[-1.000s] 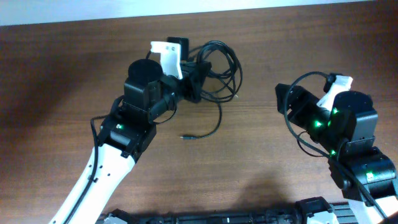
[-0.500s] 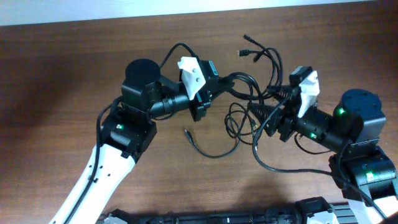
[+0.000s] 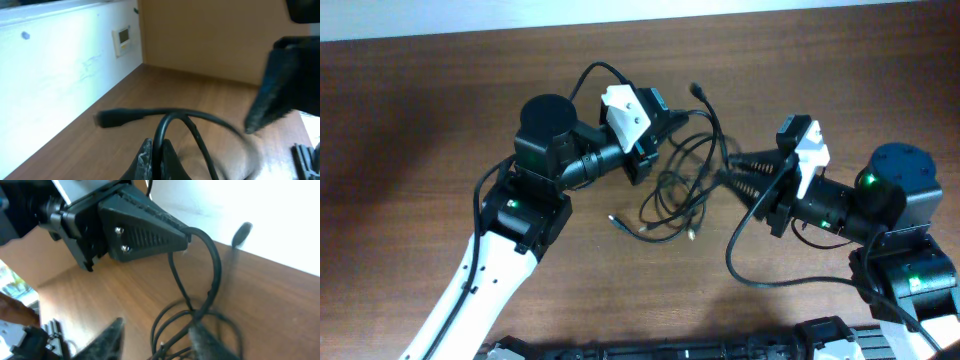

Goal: Untangle cables

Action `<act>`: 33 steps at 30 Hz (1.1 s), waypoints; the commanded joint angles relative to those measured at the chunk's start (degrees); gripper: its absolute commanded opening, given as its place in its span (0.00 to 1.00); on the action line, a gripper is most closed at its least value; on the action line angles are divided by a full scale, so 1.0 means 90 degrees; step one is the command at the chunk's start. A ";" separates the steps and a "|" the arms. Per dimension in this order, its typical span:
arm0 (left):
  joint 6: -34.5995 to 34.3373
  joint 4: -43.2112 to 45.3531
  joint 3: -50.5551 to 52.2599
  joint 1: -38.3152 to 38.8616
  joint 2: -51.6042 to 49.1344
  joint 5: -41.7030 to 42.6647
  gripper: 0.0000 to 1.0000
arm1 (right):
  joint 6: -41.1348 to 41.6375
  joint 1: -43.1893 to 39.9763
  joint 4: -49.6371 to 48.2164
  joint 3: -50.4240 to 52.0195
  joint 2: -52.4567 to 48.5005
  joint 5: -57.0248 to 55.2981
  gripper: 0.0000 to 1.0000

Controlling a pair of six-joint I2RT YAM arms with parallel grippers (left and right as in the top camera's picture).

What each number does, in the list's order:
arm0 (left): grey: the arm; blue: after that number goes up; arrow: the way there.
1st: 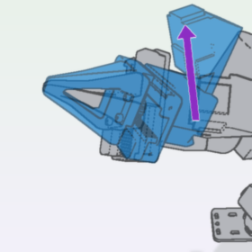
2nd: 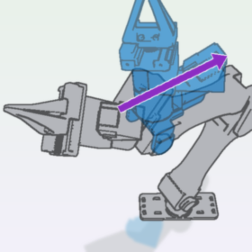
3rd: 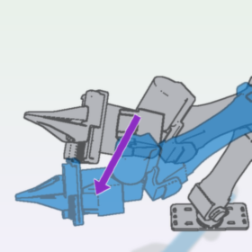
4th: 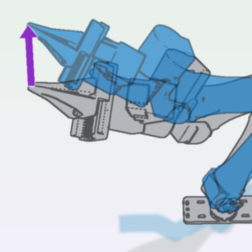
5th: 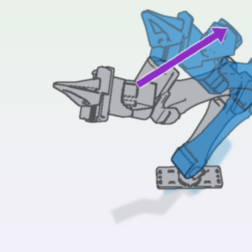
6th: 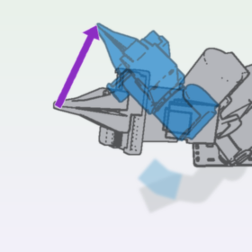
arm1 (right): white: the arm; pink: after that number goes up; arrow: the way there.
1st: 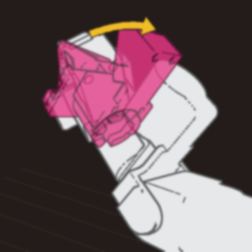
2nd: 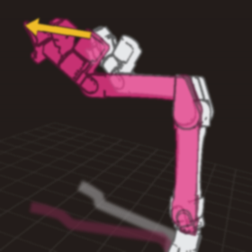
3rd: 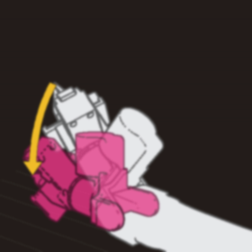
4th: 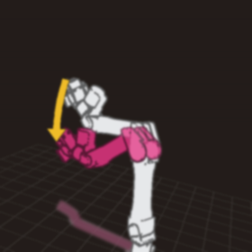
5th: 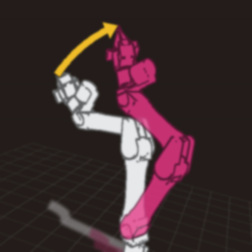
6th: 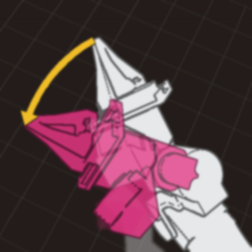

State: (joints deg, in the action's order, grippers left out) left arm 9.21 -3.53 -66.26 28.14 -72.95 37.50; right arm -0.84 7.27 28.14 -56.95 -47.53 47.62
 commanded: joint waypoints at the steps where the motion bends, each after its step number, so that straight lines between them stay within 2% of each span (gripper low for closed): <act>1: 0.0039 0.0058 -0.0066 -0.0010 0.0097 0.0398 0.00 | -0.0053 -0.0017 -0.0107 -0.0041 0.0032 0.0138 0.53; 3: 0.0039 0.0056 -0.0066 -0.0010 0.0097 0.0180 0.00 | -0.0051 -0.0017 -0.0155 -0.0041 0.0032 0.0136 0.53; 7: 0.0034 0.0053 -0.0066 -0.0010 0.0097 -0.0901 0.00 | -0.0049 -0.0017 -0.0102 -0.0041 0.0032 -0.0265 0.53; 8: 0.0032 0.0024 -0.0066 -0.0010 0.0097 -0.1168 0.07 | -0.0049 -0.0017 -0.0090 -0.0041 0.0032 -0.0342 0.53; 9: 0.0029 -0.0015 -0.0066 -0.0010 0.0097 -0.1384 0.25 | -0.0049 -0.0017 -0.0066 -0.0041 0.0032 -0.0432 0.53; 10: -0.0041 -0.0087 -0.0066 -0.0010 0.0097 -0.1698 0.47 | -0.0046 -0.0017 -0.0039 -0.0041 0.0032 -0.0573 0.53; 11: -0.0087 -0.0163 -0.0066 -0.0010 0.0097 -0.1957 0.81 | -0.0044 -0.0017 0.0005 -0.0041 0.0032 -0.0695 0.53; 12: -0.0087 -0.0240 -0.0066 -0.0010 0.0097 -0.2135 0.94 | -0.0044 -0.0017 0.0046 -0.0041 0.0032 -0.0792 0.53; 13: -0.0085 -0.0362 -0.0066 -0.0010 0.0097 -0.2358 0.99 | -0.0044 -0.0017 0.0117 -0.0041 0.0032 -0.0940 0.54; 17: -0.0083 -0.0901 -0.0066 -0.0010 0.0097 -0.2684 0.99 | -0.0044 -0.0017 0.0457 -0.0041 -0.0022 -0.1396 0.61; 24: -0.0153 -0.2334 -0.0066 -0.0024 0.0097 -0.3415 0.99 | 0.0022 -0.0017 0.1127 -0.0041 -0.0750 -0.1401 0.72; 29: -0.0855 -0.2897 -0.0066 -0.0313 0.0097 -0.3483 0.99 | 0.0780 -0.0017 0.1234 -0.0041 -0.1671 -0.1705 0.80; 33: -0.1460 -0.3247 -0.0066 -0.0750 0.0100 -0.3480 0.99 | 0.0818 -0.0017 0.1348 -0.0041 -0.2395 -0.1702 0.82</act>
State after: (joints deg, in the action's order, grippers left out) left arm 2.39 -31.14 -66.32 24.49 -72.84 7.20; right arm 4.58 7.27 39.42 -56.97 -65.23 33.36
